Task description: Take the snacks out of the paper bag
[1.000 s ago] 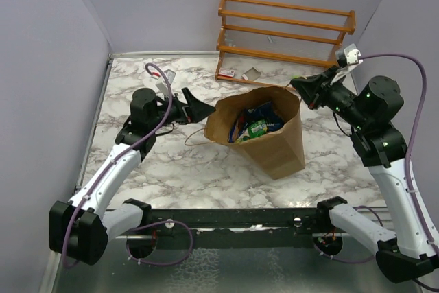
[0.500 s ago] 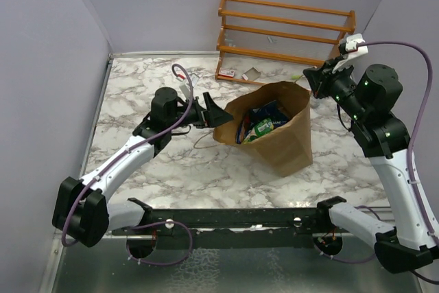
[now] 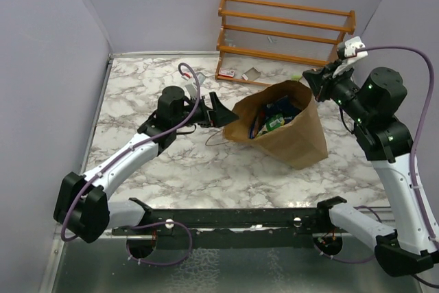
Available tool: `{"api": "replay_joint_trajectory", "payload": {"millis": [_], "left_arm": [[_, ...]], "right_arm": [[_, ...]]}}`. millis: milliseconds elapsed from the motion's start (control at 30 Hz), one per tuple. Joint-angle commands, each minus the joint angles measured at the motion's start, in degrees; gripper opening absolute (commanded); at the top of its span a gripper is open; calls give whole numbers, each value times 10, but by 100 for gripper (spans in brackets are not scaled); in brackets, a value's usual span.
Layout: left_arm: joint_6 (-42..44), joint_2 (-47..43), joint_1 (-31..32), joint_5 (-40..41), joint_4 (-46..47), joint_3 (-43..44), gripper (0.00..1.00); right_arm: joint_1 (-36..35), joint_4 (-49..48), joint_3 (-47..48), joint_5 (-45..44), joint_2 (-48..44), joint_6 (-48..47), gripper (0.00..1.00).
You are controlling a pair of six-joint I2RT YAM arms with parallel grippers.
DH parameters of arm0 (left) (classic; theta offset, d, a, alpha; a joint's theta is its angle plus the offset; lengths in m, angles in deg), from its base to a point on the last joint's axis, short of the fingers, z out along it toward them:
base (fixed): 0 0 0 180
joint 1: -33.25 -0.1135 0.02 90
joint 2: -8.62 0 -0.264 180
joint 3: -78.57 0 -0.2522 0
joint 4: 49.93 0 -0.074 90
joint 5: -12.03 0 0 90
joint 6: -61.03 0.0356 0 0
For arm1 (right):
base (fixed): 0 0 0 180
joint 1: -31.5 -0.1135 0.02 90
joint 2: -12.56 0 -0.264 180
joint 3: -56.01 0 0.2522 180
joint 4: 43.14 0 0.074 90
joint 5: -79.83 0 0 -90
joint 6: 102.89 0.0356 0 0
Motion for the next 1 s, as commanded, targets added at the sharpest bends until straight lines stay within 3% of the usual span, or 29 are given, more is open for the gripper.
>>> {"api": "replay_joint_trajectory", "payload": {"millis": [0, 100, 200, 433, 633, 967], "left_arm": [[56, -31, 0, 56, -63, 23, 97], [81, -45, 0, 81, -97, 27, 97], [101, -56, 0, 103, -128, 36, 96], [114, -82, 0, 102, -160, 54, 99], [98, -114, 6, 72, -127, 47, 99], [53, -131, 94, 101, -60, -4, 99]], "right_arm": [[-1, -101, -31, 202, -66, 18, 2], [-1, -140, -78, 295, -79, 45, 2], [-1, -165, -107, 319, -70, 79, 2], [-1, -178, -112, 327, -48, 122, 2], [-1, -181, -126, 306, -54, 135, 2], [-1, -169, -148, 289, -79, 121, 2]]}}
